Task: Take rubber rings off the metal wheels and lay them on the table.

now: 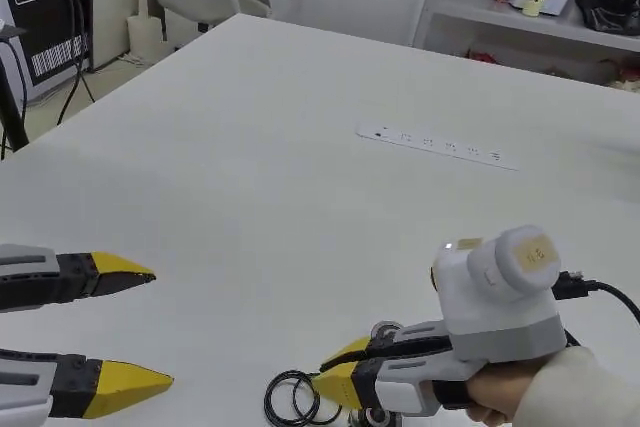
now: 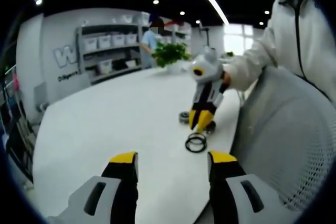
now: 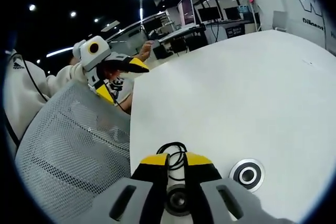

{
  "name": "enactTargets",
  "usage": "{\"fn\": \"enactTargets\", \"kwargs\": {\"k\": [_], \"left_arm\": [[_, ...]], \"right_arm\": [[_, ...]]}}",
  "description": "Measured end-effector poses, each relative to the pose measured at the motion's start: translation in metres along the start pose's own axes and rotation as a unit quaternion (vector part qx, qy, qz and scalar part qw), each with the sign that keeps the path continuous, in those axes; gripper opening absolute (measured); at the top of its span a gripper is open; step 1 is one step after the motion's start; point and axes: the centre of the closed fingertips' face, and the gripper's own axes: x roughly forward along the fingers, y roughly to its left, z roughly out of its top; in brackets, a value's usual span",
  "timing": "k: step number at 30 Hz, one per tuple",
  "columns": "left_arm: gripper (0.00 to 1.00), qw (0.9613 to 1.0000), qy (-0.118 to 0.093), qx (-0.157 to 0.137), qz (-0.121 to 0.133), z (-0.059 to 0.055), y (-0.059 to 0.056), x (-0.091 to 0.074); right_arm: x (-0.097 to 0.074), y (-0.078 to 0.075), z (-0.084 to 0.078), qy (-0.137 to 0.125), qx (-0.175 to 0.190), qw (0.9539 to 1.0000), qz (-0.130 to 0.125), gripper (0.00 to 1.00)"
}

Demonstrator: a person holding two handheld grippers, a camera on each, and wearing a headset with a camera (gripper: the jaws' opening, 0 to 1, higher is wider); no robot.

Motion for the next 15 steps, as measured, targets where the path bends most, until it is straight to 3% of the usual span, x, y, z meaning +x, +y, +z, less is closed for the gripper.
{"fn": "enactTargets", "kwargs": {"k": [15], "left_arm": [[0.58,1.0,-0.006,0.005,0.005,0.008,0.004,-0.002]], "right_arm": [[-0.05,-0.011,0.024,-0.055,-0.013,0.9971,-0.052,0.2]]}}
